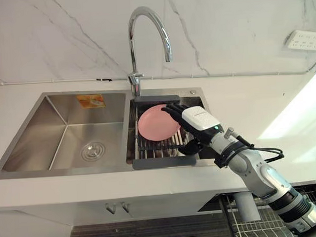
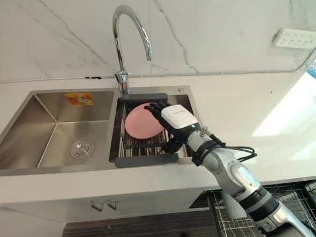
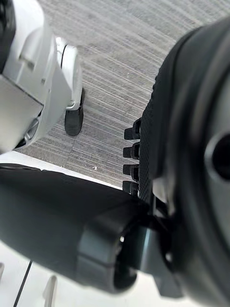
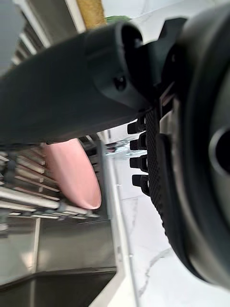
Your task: Walk over to the sink, pick up the cup, carry it to the dishwasher, place the cup inside the dishwasher, then close the dishwasher door
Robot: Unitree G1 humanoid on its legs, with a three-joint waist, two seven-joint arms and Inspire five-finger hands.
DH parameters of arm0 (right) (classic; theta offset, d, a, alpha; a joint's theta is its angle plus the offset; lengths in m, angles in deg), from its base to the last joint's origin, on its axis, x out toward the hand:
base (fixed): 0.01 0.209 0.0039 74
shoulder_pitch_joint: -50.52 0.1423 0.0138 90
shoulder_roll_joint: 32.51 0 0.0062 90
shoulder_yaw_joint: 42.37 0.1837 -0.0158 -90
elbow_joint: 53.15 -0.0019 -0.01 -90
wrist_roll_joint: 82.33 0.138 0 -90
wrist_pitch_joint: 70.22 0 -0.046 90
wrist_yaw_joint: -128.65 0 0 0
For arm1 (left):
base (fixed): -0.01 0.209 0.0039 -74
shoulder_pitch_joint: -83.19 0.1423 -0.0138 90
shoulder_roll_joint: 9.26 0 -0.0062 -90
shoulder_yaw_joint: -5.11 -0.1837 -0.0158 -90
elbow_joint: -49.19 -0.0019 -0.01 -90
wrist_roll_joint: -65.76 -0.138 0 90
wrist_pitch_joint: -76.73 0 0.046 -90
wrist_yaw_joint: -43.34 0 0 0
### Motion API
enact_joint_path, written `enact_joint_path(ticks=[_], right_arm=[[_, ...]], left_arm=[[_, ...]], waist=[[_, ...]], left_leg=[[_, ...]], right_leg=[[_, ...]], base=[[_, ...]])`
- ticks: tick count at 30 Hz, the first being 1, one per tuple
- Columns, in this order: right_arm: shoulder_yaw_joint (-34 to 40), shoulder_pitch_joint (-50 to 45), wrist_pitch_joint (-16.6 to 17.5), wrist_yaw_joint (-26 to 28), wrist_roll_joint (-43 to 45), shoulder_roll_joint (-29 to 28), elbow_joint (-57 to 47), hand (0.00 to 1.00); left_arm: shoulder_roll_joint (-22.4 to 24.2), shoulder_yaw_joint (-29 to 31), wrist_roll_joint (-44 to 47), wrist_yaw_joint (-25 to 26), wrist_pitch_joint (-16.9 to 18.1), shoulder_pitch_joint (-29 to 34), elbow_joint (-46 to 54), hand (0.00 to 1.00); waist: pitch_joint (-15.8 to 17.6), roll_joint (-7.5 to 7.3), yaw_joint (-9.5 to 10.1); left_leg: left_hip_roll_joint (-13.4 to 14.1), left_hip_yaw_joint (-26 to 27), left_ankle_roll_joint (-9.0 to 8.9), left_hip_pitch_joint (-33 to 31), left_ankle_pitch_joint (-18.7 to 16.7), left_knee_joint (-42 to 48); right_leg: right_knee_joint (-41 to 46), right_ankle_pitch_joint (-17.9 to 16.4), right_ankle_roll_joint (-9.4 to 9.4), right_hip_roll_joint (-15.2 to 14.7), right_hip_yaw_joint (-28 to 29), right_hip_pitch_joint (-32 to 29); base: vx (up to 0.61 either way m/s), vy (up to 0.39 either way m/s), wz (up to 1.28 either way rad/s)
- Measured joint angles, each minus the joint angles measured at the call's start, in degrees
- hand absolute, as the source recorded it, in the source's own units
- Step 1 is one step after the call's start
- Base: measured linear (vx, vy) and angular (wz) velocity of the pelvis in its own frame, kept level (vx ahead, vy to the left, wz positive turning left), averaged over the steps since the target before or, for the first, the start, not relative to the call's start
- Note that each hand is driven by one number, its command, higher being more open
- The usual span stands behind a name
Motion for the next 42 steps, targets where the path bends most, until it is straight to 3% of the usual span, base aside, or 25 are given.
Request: enact_joint_path(ticks=[9,19,24,25,31,42], right_arm=[[-4.6,6.4,0.0,-0.6,-3.9,-0.4,8.8,1.00],[-8.8,11.0,-0.9,-4.6,-6.8,-4.5,23.3,1.00],[-9.0,11.3,-1.0,-6.4,-8.4,-5.4,25.8,1.00],[-9.0,11.6,-1.0,-6.9,-8.9,-5.7,26.2,0.00],[-10.9,12.9,-1.1,-8.5,-12.3,-6.4,28.7,0.00],[-13.4,13.4,-0.3,-18.4,-18.5,-8.3,33.7,0.00]], left_arm=[[0.0,0.1,0.0,0.0,0.6,-2.0,-3.7,1.00],[-0.3,1.6,0.0,0.0,0.6,-2.4,-4.2,1.00],[-0.3,2.3,0.0,-0.1,0.6,-2.2,-4.2,1.00],[-0.3,2.3,0.0,-0.1,0.6,-2.2,-4.2,1.00],[-0.3,2.3,0.0,-0.1,0.6,-2.8,-4.2,1.00],[-0.2,3.8,0.0,-0.2,1.5,-3.2,-4.1,1.00]], waist=[[-0.8,0.07,0.39],[-0.7,0.03,0.96],[-0.4,0.05,1.49],[-0.2,-0.02,1.50],[0.4,-0.27,1.50],[2.0,-0.33,2.27]], left_leg=[[0.2,-0.6,-0.15,-0.3,0.0,0.4],[-0.3,-2.8,-0.10,-0.6,0.4,0.3],[-0.4,-3.3,-0.08,-0.7,0.5,0.3],[-0.4,-3.4,-0.07,-0.7,0.5,0.3],[-0.4,-3.8,-0.10,-0.6,0.7,0.3],[-0.4,-4.1,-0.06,-0.9,1.0,0.1]], right_leg=[[0.0,0.1,-0.20,0.1,-0.5,0.2],[0.0,0.0,-0.12,-0.6,-3.0,1.1],[0.0,0.0,-0.09,-0.7,-3.4,1.2],[0.0,0.0,-0.09,-0.7,-3.4,1.3],[0.0,-0.1,-0.07,-0.7,-3.8,1.5],[0.0,-0.1,-0.14,-0.8,-4.3,1.5]], base=[[0.00,-0.002,0.03],[-0.01,0.006,0.12],[-0.01,0.003,0.04],[-0.01,0.004,0.03],[0.00,0.001,0.01],[0.01,0.003,0.02]])
